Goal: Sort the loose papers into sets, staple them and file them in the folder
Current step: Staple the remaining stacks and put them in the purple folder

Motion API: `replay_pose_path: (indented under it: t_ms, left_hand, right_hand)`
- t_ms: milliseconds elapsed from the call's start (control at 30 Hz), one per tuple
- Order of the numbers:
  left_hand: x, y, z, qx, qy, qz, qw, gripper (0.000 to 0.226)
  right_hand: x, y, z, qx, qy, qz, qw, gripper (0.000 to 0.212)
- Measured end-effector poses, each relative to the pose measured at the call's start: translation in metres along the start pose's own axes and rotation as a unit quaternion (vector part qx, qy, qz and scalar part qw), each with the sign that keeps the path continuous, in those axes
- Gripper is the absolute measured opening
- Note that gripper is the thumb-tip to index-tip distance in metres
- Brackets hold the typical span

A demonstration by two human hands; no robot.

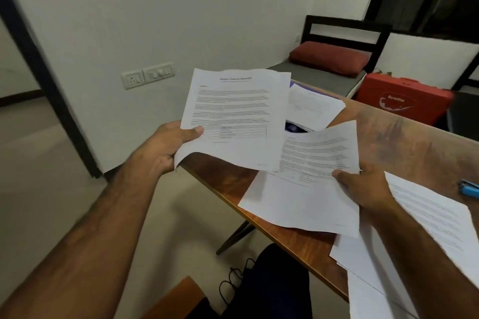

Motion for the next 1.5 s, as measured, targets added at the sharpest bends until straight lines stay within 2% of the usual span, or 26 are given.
replay_pose_path:
  t_ms: [133,300,400,700,767,833,900,933,967,1033,1067,1133,1233,1333,1400,1500]
  left_hand:
    - [0.005,0.003,0.006,-0.023,-0.025,0.005,0.999,0.029]
    - [0.007,-0.025,0.035,0.114,-0.051,-0.021,0.992,0.034]
    - [0.009,-0.037,0.057,0.224,-0.048,-0.014,0.973,0.022]
    - [0.009,-0.047,0.074,0.355,-0.058,0.025,0.933,0.013]
    - [0.010,-0.046,0.074,0.372,-0.044,0.036,0.927,0.011]
    - [0.012,-0.045,0.072,0.392,-0.023,0.052,0.918,0.011]
    - [0.011,-0.044,0.067,0.424,0.007,0.069,0.903,0.014]
    - [0.012,-0.044,0.066,0.442,0.022,0.076,0.893,0.023]
    - [0.012,-0.043,0.065,0.472,0.037,0.090,0.876,0.038]
    - [0.011,-0.039,0.068,0.558,0.089,0.127,0.815,0.057]
    - [0.008,-0.035,0.072,0.583,0.113,0.139,0.792,0.059]
    - [-0.002,-0.028,0.091,0.597,0.129,0.160,0.775,0.056]
    - [-0.018,-0.027,0.140,0.610,0.109,0.195,0.760,0.043]
    - [-0.026,-0.043,0.202,0.600,0.041,0.214,0.770,0.030]
    - [-0.033,-0.056,0.238,0.584,0.002,0.225,0.780,0.027]
    - [-0.038,-0.077,0.287,0.583,-0.033,0.247,0.774,0.030]
  right_hand:
    - [-0.003,-0.008,0.014,0.055,-0.001,0.000,0.998,0.035]
    - [-0.013,-0.026,0.034,0.172,-0.042,0.026,0.984,0.026]
    - [-0.020,-0.039,0.047,0.232,-0.072,0.028,0.970,0.024]
    - [-0.029,-0.022,0.060,0.265,-0.054,0.080,0.959,0.030]
    - [-0.030,-0.022,0.060,0.195,-0.058,0.084,0.976,0.031]
    - [-0.028,-0.025,0.055,0.069,-0.062,0.059,0.994,0.029]
    - [-0.024,-0.027,0.045,-0.050,-0.052,0.023,0.997,0.026]
    - [-0.022,-0.027,0.040,-0.089,-0.043,0.008,0.995,0.024]
    - [-0.020,-0.027,0.035,-0.119,-0.033,-0.003,0.992,0.022]
    - [-0.019,-0.028,0.024,-0.159,-0.014,-0.017,0.987,0.020]
    - [-0.019,-0.030,0.020,-0.174,-0.011,-0.023,0.984,0.019]
    - [-0.019,-0.032,0.014,-0.189,-0.010,-0.034,0.981,0.017]
    - [-0.022,-0.033,0.002,-0.189,-0.005,-0.047,0.981,0.017]
    - [-0.026,-0.030,-0.021,-0.230,0.015,-0.061,0.971,0.010]
    - [-0.031,-0.025,-0.038,-0.264,0.028,-0.061,0.962,0.013]
    - [-0.037,-0.011,-0.074,-0.314,0.055,-0.039,0.947,0.015]
Point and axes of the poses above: each hand's wrist, its own x-axis towards the middle knuckle, its own z-axis out of the palm, y = z × x, the point moved 8 cm from there along x, towards the middle knuckle, and after that the axes turned 13 degrees about -z, right-handed, at the moved point
